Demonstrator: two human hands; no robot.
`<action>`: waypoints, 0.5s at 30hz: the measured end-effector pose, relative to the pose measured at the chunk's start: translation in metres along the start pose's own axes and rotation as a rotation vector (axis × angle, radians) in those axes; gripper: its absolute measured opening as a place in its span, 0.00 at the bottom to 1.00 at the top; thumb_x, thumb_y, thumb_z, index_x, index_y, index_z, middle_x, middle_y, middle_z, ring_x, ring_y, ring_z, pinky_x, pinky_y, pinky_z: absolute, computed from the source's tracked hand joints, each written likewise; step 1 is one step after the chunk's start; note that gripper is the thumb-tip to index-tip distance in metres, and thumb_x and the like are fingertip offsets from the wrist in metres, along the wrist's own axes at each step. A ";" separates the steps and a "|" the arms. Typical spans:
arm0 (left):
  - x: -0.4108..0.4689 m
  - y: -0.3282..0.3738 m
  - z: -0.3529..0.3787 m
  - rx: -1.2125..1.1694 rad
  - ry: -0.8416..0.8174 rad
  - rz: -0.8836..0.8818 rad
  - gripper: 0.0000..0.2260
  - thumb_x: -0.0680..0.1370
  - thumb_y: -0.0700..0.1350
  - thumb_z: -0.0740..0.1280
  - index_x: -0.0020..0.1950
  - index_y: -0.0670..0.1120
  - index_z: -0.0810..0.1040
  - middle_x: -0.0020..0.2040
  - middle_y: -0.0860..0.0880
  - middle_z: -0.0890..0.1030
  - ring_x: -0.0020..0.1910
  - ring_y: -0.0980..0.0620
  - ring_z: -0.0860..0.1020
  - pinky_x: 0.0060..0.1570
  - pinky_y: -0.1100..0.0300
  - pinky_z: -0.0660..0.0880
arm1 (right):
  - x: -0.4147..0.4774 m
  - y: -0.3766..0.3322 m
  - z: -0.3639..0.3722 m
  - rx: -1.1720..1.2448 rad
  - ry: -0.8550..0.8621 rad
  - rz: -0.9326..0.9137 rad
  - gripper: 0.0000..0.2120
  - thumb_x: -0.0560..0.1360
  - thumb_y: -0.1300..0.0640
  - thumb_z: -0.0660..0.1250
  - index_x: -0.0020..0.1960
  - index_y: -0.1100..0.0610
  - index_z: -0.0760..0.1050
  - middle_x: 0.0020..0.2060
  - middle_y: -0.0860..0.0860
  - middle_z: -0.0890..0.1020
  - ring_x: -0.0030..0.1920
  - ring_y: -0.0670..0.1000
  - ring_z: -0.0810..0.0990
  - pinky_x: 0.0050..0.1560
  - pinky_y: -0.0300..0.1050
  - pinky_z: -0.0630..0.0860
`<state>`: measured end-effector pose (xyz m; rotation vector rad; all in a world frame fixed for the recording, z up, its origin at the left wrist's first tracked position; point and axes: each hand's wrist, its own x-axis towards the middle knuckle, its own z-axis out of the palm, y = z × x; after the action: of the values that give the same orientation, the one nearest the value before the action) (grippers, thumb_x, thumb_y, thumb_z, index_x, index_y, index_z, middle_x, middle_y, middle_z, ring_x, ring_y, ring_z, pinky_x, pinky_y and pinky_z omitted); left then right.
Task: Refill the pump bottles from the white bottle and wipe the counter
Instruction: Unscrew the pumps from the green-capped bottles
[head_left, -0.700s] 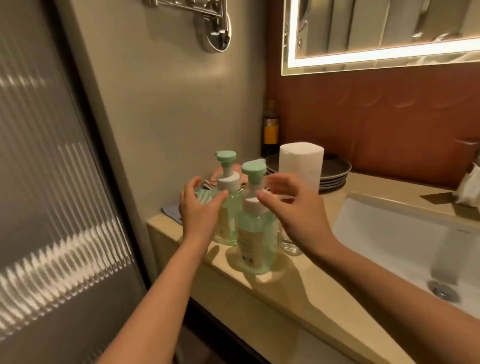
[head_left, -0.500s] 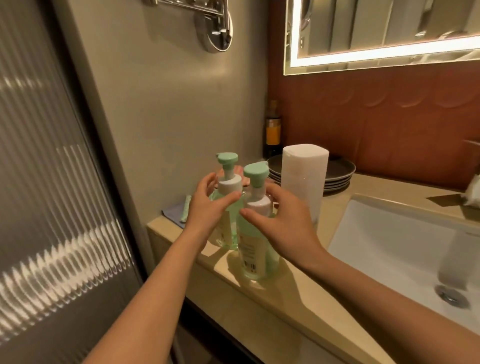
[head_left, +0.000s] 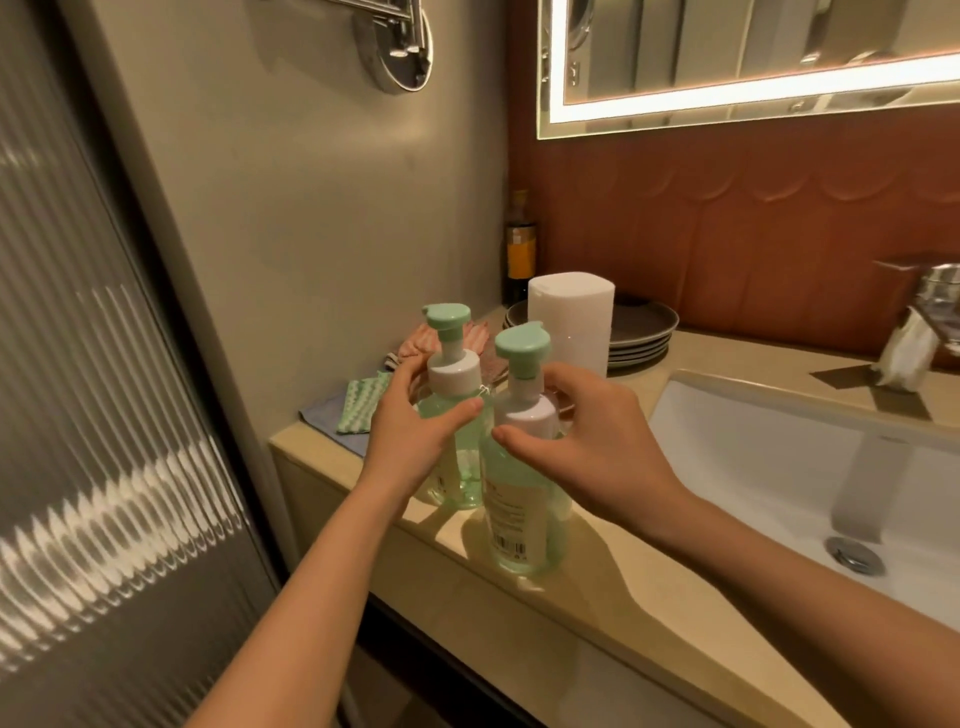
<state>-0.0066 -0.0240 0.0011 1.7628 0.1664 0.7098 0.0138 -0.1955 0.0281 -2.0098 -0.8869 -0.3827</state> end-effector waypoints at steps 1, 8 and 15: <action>-0.002 0.001 0.001 -0.001 -0.011 0.002 0.26 0.71 0.39 0.74 0.64 0.54 0.68 0.60 0.57 0.74 0.61 0.59 0.71 0.62 0.59 0.68 | -0.003 0.001 -0.005 0.000 -0.007 0.009 0.16 0.68 0.48 0.73 0.54 0.51 0.77 0.45 0.42 0.80 0.45 0.39 0.76 0.43 0.35 0.75; -0.022 0.008 0.016 0.032 -0.053 0.028 0.29 0.73 0.42 0.73 0.69 0.56 0.64 0.64 0.61 0.69 0.67 0.60 0.66 0.64 0.59 0.66 | -0.024 0.006 -0.033 -0.006 -0.025 0.033 0.21 0.67 0.47 0.73 0.58 0.50 0.76 0.49 0.42 0.80 0.47 0.38 0.75 0.42 0.26 0.71; -0.084 0.013 0.064 0.126 0.393 0.282 0.31 0.74 0.64 0.60 0.70 0.45 0.65 0.72 0.49 0.65 0.73 0.52 0.58 0.72 0.52 0.55 | -0.034 0.010 -0.055 0.015 -0.075 0.029 0.18 0.66 0.45 0.73 0.54 0.48 0.76 0.47 0.41 0.80 0.48 0.36 0.75 0.44 0.26 0.70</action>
<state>-0.0434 -0.1196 -0.0277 1.7678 0.2348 1.2738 0.0013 -0.2591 0.0340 -2.0321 -0.9026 -0.2851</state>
